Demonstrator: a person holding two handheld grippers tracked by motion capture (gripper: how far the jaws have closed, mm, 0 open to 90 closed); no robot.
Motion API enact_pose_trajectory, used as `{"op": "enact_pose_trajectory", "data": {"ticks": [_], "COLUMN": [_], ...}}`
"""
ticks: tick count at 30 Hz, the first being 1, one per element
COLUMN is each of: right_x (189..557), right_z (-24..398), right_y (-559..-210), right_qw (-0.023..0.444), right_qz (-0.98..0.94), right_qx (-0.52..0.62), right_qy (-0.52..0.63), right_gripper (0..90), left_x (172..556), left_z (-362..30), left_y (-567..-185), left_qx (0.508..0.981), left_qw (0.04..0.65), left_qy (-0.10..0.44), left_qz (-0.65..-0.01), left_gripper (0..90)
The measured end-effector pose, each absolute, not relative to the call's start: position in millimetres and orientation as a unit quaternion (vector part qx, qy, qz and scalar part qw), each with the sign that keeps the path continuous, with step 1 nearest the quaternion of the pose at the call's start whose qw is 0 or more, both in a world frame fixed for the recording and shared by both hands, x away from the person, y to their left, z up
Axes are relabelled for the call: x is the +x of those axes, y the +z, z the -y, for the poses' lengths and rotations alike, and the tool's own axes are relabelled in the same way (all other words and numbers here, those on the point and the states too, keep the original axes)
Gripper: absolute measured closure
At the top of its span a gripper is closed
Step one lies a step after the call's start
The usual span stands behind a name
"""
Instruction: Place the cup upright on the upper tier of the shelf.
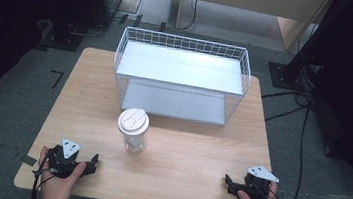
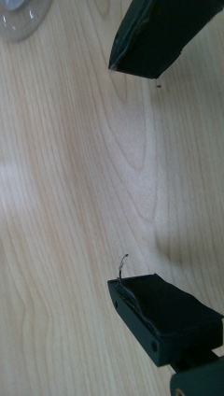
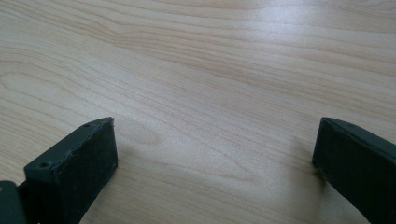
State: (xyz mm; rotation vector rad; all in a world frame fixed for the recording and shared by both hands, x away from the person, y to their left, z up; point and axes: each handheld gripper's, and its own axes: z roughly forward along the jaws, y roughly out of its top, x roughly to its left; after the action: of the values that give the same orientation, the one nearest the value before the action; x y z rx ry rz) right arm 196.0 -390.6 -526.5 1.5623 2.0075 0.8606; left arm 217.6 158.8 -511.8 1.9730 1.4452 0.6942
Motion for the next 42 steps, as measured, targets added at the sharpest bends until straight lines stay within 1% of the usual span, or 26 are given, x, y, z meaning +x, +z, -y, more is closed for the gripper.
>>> {"op": "enact_pose_trajectory", "data": {"ticks": [10,20,26,32,35,40,42], "right_x": [196,196,196,196,196,196,196], "right_z": [390,391,391,391,390,391,391], "right_y": [-527,-527,-527,-527,-527,-527,-527], "right_qw": [0.226,0.226,0.226,0.226,0.226,0.226,0.226], "right_qz": [-0.728,-0.728,-0.728,-0.728,-0.728,-0.728,-0.728], "right_qx": [0.567,0.567,0.567,0.567,0.567,0.567,0.567], "right_qy": [0.312,0.312,0.312,0.312,0.312,0.312,0.312], "right_gripper": [0.0,0.0,0.0,0.0,0.0,0.0,0.0], "left_x": [215,214,218,225,226,229,230], "left_z": [-151,-140,-123,-101,-96,-83,-81], "left_y": [-502,-495,-491,-486,-484,-478,-477], "left_qx": [0.746,0.753,0.766,0.77,0.77,0.763,0.761], "left_qw": [0.312,0.33,0.338,0.364,0.37,0.407,0.411], "left_qy": [0.261,0.247,0.24,0.225,0.225,0.224,0.222], "left_qz": [-0.528,-0.513,-0.491,-0.473,-0.469,-0.45,-0.451], "left_gripper": [0.3,0.3,0.3,0.3,0.3,0.3,0.3]}}
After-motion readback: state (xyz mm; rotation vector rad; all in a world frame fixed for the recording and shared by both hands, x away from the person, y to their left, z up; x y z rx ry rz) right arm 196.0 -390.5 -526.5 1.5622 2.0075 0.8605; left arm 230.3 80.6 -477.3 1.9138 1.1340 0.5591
